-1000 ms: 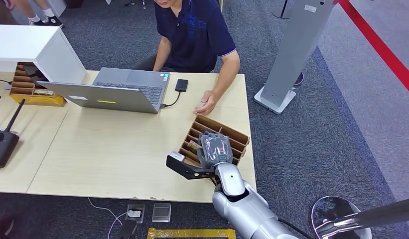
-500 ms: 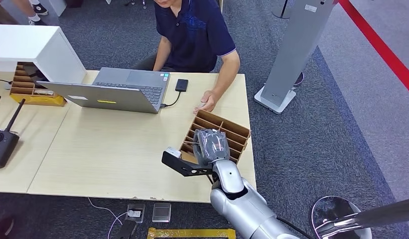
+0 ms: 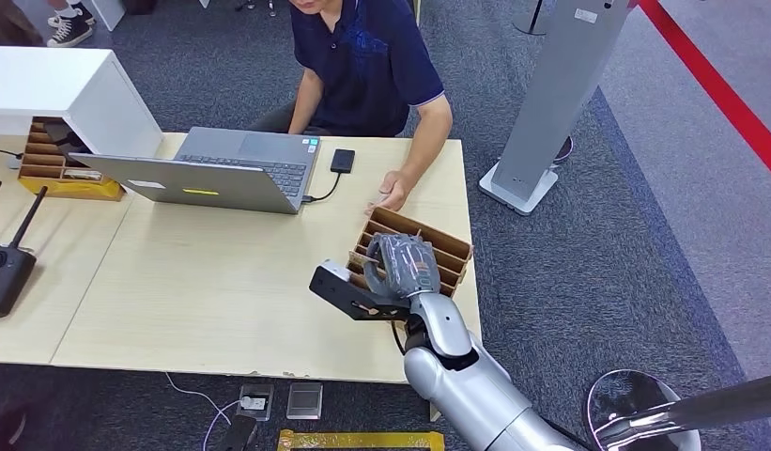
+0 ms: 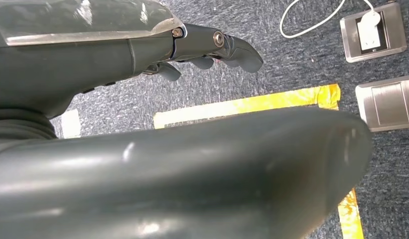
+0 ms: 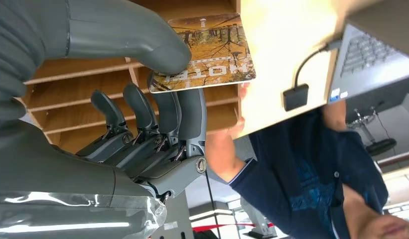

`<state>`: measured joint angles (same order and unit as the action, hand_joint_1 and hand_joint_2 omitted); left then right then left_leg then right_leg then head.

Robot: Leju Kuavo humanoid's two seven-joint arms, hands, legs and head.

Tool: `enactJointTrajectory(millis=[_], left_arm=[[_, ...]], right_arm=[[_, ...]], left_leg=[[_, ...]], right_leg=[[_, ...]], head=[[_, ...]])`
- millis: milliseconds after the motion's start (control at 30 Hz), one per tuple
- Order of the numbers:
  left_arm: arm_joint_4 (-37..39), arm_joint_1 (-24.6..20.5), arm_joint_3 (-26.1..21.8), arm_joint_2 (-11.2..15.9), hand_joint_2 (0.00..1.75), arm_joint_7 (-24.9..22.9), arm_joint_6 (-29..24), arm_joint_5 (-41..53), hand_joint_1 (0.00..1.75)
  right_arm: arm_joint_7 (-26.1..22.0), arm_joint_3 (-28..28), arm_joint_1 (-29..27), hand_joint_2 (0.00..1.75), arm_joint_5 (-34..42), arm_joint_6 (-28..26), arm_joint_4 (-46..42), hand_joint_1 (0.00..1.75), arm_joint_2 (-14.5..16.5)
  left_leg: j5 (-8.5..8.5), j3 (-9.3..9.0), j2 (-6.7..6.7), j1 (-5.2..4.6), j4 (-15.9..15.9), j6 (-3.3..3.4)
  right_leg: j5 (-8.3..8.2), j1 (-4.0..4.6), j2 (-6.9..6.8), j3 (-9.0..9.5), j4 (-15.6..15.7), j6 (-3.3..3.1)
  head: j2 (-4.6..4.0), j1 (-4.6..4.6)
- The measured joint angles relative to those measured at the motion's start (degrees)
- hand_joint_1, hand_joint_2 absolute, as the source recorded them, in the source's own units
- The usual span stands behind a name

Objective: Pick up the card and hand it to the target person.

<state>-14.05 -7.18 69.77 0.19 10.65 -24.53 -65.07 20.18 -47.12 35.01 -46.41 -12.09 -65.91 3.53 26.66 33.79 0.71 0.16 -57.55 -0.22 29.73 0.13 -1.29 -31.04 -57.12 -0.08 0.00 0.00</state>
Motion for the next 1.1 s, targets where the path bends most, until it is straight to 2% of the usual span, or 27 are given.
enactJointTrajectory(millis=[233, 433, 567, 733, 967, 1100], left_arm=[[0.0, 0.0, 0.3, 0.0, 0.00, 0.1, 0.5, 0.5, 0.00], [0.0, 0.0, 0.8, -0.1, 0.00, 0.7, 1.0, 1.1, 0.00], [0.1, 0.0, 1.3, -0.3, 0.00, 1.2, 1.3, 1.7, 0.00], [0.2, 0.0, 1.3, -0.5, 0.00, 1.6, 1.3, 1.9, 0.00], [0.3, 0.0, 1.3, -0.6, 0.00, 1.7, 0.7, 2.0, 0.00], [0.1, -0.1, 1.6, 0.1, 0.00, 1.1, 0.3, 2.4, 0.00]], right_arm=[[1.0, 4.6, -0.2, 1.75, 1.7, -1.3, -8.6, 1.45, -3.0], [1.3, 8.3, 2.2, 1.75, -1.6, -4.7, -9.0, 1.44, -3.9], [0.1, 10.5, 7.1, 1.75, -6.1, -6.9, -1.6, 1.44, -2.3], [-1.8, 11.1, 14.9, 1.75, -10.7, -10.0, 13.2, 1.40, 1.4], [-2.0, 7.8, 24.6, 1.75, -18.7, -13.8, 30.1, 1.39, 5.7], [-2.2, 6.2, 27.2, 1.75, -21.5, -14.8, 36.1, 1.37, 7.6]], left_leg=[[0.00, 0.00, -0.06, -0.01, 0.0, 0.01], [0.00, -0.03, -0.02, -0.02, 0.0, 0.01], [-0.01, 0.01, 0.08, -0.04, 0.0, 0.00], [0.00, -0.02, 0.31, -0.07, 0.0, -0.01], [0.01, -0.13, 0.44, -0.08, 0.0, -0.03], [0.01, -0.15, 0.41, -0.06, 0.1, -0.04]], right_leg=[[0.01, -0.01, -0.04, 0.00, 0.0, 0.01], [0.00, -0.02, 0.01, 0.02, 0.0, 0.02], [-0.02, -0.04, 0.10, -0.06, -0.1, 0.00], [-0.08, -0.06, 0.32, -0.11, -0.1, -0.02], [-0.10, -0.08, 0.48, -0.04, -0.1, -0.03], [-0.10, -0.06, 0.45, 0.01, -0.1, -0.04]], head=[[0.00, 0.00], [0.00, 0.00], [0.00, 0.00], [0.00, 0.00], [0.00, 0.00], [0.00, 0.00]])
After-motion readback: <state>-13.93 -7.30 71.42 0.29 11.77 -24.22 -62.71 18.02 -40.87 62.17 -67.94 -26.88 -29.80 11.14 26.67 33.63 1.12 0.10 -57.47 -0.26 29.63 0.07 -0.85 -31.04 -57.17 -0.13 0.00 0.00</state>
